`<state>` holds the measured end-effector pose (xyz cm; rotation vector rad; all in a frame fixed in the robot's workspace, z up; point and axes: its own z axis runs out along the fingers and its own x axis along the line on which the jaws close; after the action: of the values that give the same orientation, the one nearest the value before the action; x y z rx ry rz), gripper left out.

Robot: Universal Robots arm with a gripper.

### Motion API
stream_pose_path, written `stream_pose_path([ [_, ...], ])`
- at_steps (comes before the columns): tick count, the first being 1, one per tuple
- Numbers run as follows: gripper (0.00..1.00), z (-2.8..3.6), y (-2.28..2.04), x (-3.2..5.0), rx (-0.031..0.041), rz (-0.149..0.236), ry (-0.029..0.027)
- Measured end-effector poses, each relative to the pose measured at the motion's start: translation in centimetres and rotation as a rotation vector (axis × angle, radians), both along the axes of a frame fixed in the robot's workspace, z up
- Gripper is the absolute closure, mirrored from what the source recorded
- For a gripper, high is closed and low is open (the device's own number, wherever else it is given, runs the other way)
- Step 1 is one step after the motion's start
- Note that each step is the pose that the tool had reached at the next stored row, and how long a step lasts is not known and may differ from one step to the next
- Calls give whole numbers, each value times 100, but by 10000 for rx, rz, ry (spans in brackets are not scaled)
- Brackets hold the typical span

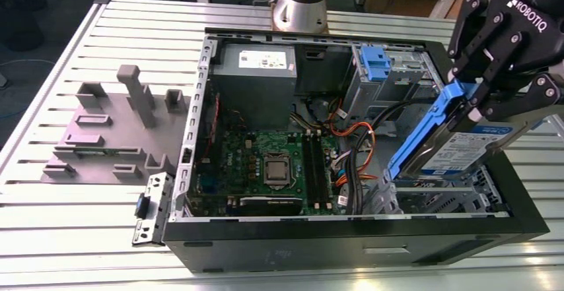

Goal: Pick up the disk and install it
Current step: 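Insert the disk into the insertion slot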

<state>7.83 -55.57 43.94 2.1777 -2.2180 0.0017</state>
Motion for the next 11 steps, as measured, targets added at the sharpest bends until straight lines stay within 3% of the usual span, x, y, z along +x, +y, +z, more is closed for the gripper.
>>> stream_pose_path([
  [11, 64, 54, 1, 4, 5, 1, -16],
])
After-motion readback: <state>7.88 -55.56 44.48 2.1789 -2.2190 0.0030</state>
